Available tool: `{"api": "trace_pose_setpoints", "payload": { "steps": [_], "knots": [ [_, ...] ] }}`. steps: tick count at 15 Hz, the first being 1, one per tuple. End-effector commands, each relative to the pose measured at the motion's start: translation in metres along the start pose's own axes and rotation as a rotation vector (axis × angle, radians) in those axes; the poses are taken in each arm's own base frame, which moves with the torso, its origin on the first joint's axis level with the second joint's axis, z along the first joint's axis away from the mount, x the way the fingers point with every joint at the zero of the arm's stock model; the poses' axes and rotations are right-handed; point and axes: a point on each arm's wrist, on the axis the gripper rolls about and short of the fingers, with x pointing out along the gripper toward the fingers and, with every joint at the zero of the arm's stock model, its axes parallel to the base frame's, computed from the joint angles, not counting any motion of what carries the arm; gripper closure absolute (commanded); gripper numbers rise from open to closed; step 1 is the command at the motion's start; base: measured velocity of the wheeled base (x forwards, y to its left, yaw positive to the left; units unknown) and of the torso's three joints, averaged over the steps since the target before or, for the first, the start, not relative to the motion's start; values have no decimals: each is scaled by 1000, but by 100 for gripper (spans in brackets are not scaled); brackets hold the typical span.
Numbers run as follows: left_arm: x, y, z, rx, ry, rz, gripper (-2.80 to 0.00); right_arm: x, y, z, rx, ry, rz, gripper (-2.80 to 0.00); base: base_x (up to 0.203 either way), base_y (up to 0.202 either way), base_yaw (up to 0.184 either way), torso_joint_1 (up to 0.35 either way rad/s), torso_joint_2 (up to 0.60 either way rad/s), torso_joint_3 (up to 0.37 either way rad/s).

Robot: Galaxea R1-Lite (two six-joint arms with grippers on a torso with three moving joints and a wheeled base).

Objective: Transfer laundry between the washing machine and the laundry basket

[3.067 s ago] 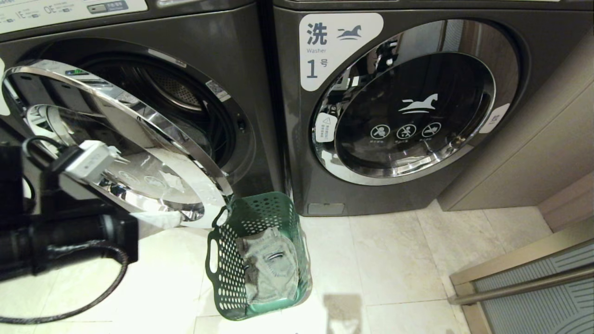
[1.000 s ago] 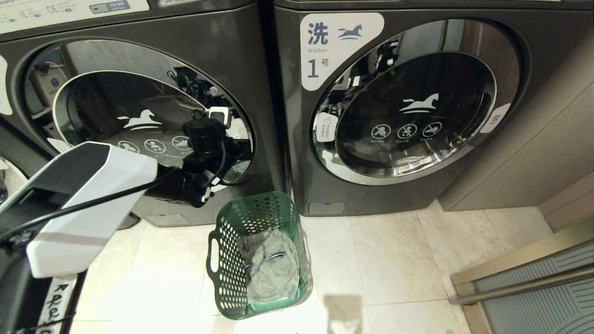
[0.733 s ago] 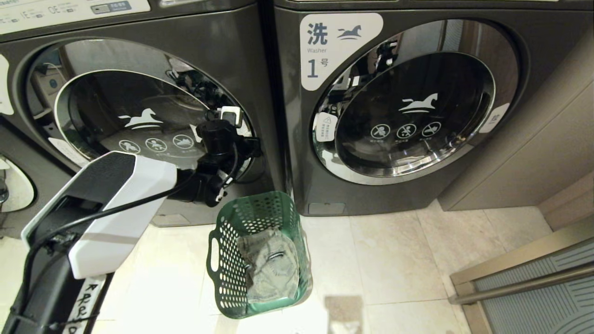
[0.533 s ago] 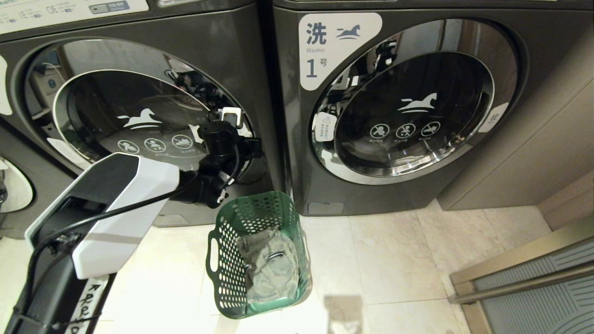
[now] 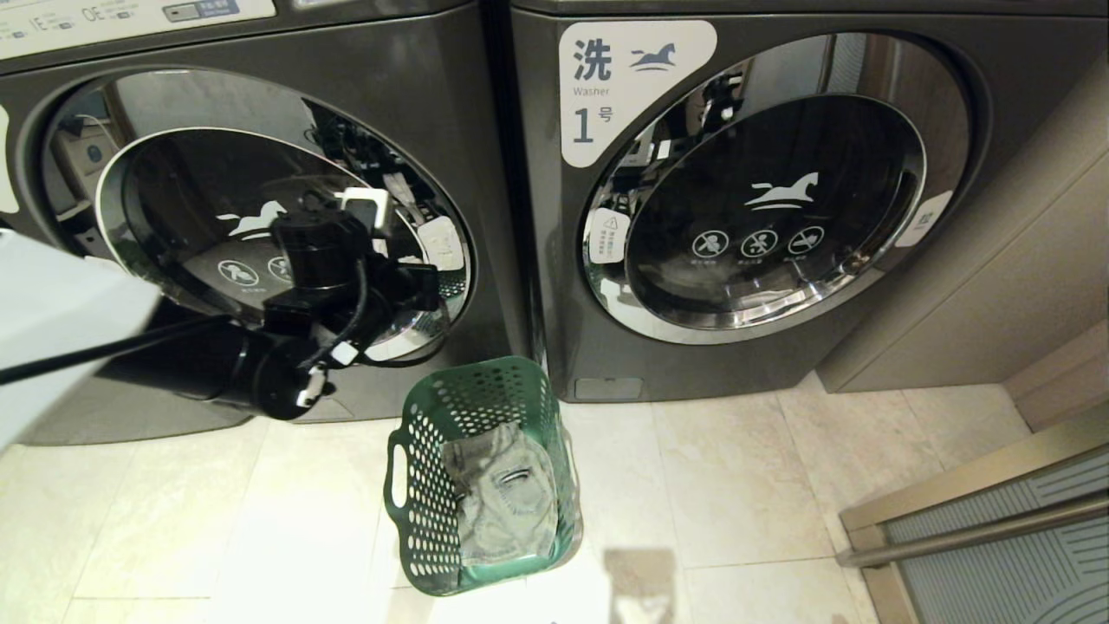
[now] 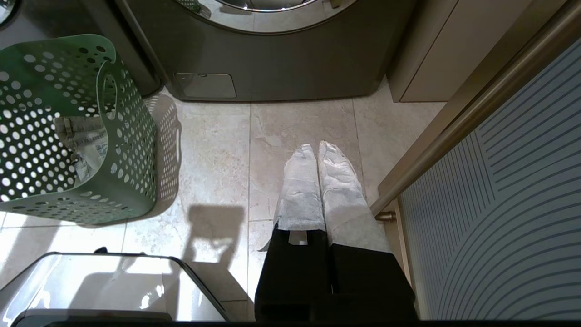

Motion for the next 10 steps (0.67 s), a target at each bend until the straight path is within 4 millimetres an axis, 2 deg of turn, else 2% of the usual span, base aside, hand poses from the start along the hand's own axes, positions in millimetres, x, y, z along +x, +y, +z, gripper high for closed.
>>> {"api": "trace_pose_setpoints", "payload": {
  "steps": [1,3,6,7,9,10],
  "knots": [
    [-70,18,46,-21,-90,2,0,0,0,0,-2,1,1,0,0,0,0,0,0,0],
    [-128,34,44,-18,-56,6,0,0,0,0,-5,2,0,0,0,0,0,0,0,0],
    [-207,55,11,-36,47,36,0,0,0,0,-12,4,3,0,0,0,0,0,0,0],
    [-223,66,-1,-52,80,88,0,0,0,0,-12,4,2,0,0,0,0,0,0,0],
    [-243,94,-17,-79,114,284,0,0,0,0,-11,4,1,0,0,0,0,0,0,0],
    [-260,103,-27,-88,125,376,0,0,0,0,-11,4,3,0,0,0,0,0,0,0]
  ]
}}
